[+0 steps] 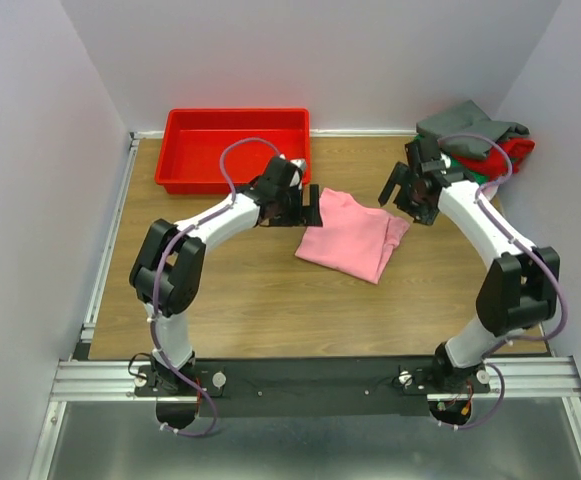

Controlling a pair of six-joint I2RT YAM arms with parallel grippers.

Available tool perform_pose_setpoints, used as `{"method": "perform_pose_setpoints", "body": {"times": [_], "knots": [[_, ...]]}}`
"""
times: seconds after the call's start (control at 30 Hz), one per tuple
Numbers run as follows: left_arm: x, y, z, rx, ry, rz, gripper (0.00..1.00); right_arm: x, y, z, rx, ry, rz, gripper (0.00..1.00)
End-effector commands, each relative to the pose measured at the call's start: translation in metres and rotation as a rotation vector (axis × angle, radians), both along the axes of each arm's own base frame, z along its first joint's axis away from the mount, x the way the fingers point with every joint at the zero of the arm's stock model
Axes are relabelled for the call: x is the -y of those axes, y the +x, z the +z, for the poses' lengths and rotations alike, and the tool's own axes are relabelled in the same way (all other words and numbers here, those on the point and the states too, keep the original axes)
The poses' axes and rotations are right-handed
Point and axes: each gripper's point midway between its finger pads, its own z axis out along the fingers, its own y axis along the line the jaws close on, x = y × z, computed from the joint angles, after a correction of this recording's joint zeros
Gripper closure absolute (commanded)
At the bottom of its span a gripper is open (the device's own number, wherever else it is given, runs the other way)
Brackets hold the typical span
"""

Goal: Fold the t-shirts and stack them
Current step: Fold the tshirt, then neatly place the folded tshirt to the corner

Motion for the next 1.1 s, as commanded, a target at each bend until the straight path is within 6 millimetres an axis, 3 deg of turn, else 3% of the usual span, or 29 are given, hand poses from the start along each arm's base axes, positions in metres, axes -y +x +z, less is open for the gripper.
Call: {"method": "perform_pose_setpoints", "body": {"times": [0.0,0.2,0.37,0.67,0.83,1.07], "knots": [[-0.013,-0.011,0.0,0.032,0.018,0.006,0.02,-0.008,-0.021,-0.012,-0.006,0.082,0.056,0.0],[-0.018,-0.02,-0.003,0.046,0.038,0.011,0.03,-0.011,-0.052,-0.039,-0.039,0.179,0.086,0.0],[-0.018,-0.012,-0.006,0.056,0.062,0.021,0.04,-0.014,-0.061,-0.055,-0.048,0.245,0.109,0.0],[-0.012,0.011,-0.014,0.058,0.11,0.036,0.05,-0.01,-0.044,-0.073,-0.012,0.277,0.161,0.0],[-0.003,0.02,-0.03,0.024,0.114,0.035,0.16,-0.01,-0.035,-0.085,-0.023,0.268,0.192,0.0],[0.008,0.028,-0.048,-0.002,0.116,0.021,0.23,-0.014,-0.031,-0.101,-0.051,0.291,0.212,0.0]]}}
